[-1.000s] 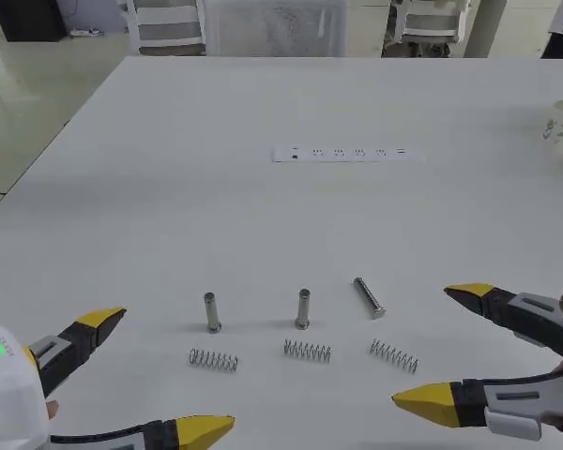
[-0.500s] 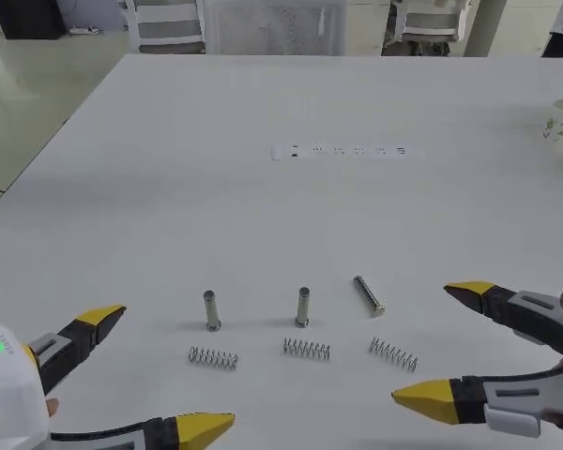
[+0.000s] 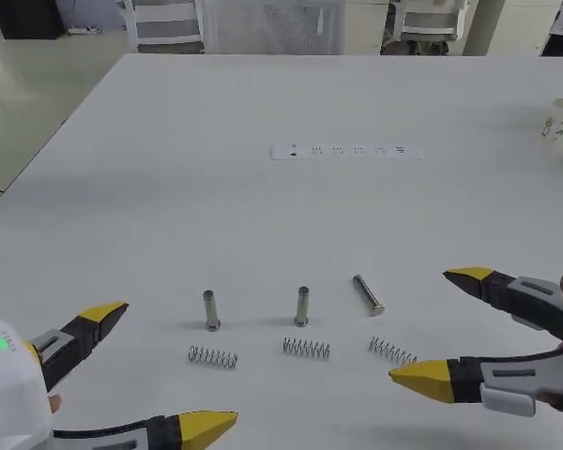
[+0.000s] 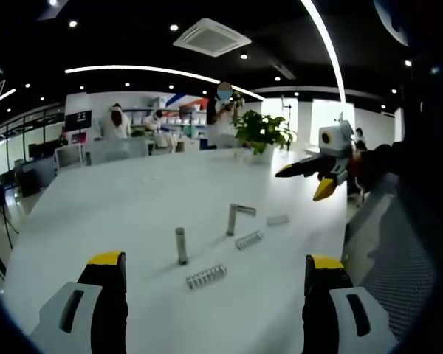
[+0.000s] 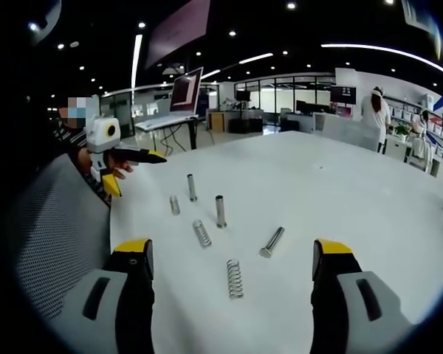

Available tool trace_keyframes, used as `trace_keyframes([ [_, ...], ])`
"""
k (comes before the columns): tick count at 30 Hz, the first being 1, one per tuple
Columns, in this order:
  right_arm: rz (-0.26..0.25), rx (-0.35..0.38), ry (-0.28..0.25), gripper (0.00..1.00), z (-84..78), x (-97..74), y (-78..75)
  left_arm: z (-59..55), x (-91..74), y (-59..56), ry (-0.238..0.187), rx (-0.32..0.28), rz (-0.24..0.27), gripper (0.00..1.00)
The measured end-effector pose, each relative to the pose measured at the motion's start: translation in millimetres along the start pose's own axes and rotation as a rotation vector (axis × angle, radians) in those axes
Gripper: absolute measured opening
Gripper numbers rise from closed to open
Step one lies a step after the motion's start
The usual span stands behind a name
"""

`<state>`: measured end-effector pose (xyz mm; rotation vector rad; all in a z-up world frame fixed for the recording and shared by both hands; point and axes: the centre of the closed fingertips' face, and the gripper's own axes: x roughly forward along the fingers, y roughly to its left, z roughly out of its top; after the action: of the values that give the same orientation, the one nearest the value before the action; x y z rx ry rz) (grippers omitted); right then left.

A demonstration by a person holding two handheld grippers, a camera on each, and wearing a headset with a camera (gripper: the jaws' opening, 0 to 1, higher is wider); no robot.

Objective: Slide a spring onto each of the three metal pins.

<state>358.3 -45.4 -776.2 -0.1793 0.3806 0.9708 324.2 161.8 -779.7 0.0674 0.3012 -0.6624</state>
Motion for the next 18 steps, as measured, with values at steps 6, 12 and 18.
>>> trace_keyframes([
  [6,-0.011,-0.004,0.000,0.88,5.0,1.4,-5.6,0.3,-0.5,-0.1,-0.003,-0.001,0.000,0.98],
  [12,-0.017,-0.008,0.014,0.86,13.2,5.3,-15.0,1.7,-1.3,0.2,-0.005,0.003,-0.002,0.98],
  [18,-0.030,-0.030,0.039,0.84,23.7,15.8,-27.0,2.1,-3.2,2.9,-0.007,0.003,0.003,0.98],
])
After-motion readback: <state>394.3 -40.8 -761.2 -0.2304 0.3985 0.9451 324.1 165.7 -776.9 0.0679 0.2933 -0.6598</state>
